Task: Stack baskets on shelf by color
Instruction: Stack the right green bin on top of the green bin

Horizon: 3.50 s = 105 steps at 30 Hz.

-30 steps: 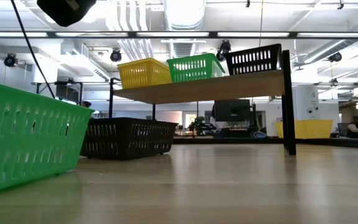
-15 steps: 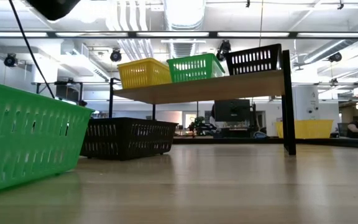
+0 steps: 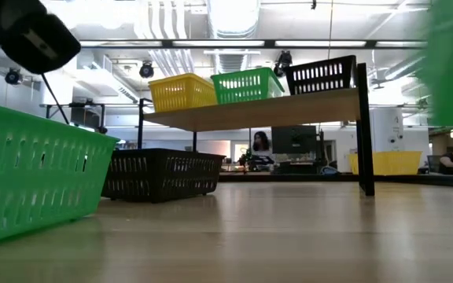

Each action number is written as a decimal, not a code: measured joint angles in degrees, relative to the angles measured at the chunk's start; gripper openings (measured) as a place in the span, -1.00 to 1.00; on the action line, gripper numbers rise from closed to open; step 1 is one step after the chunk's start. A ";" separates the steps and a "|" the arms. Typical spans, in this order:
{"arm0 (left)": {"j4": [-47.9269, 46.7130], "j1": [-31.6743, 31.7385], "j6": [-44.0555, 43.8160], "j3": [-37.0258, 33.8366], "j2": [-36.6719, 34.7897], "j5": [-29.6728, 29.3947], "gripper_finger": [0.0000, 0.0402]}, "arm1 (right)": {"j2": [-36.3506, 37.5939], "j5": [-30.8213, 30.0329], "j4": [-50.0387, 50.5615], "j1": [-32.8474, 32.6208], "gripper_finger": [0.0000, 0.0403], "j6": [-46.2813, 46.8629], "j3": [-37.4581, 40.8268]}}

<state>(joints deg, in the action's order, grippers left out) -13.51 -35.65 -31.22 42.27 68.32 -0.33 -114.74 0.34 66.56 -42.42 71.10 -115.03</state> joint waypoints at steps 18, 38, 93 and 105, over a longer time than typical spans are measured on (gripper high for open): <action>0.76 -2.35 -4.47 -1.80 -12.30 -23.46 -0.61 | 1.35 -15.22 -1.63 19.18 -0.96 -31.09 -19.72; 3.26 -2.28 -4.49 -1.69 -16.06 -34.87 -0.61 | 4.60 -23.55 11.62 40.47 -0.96 -53.49 -19.90; 7.48 -2.24 -4.53 -1.62 -14.12 -34.78 -0.61 | 2.56 -12.15 18.01 45.73 -0.19 -58.70 -13.72; 7.51 -2.24 -4.53 -1.62 -14.12 -34.06 -0.61 | 0.42 -11.31 10.09 45.80 -0.92 -58.17 -12.32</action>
<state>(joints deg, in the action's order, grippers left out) -6.00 -37.89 -35.75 40.64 54.19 -34.39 -114.32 -10.97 76.64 3.38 12.93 -127.35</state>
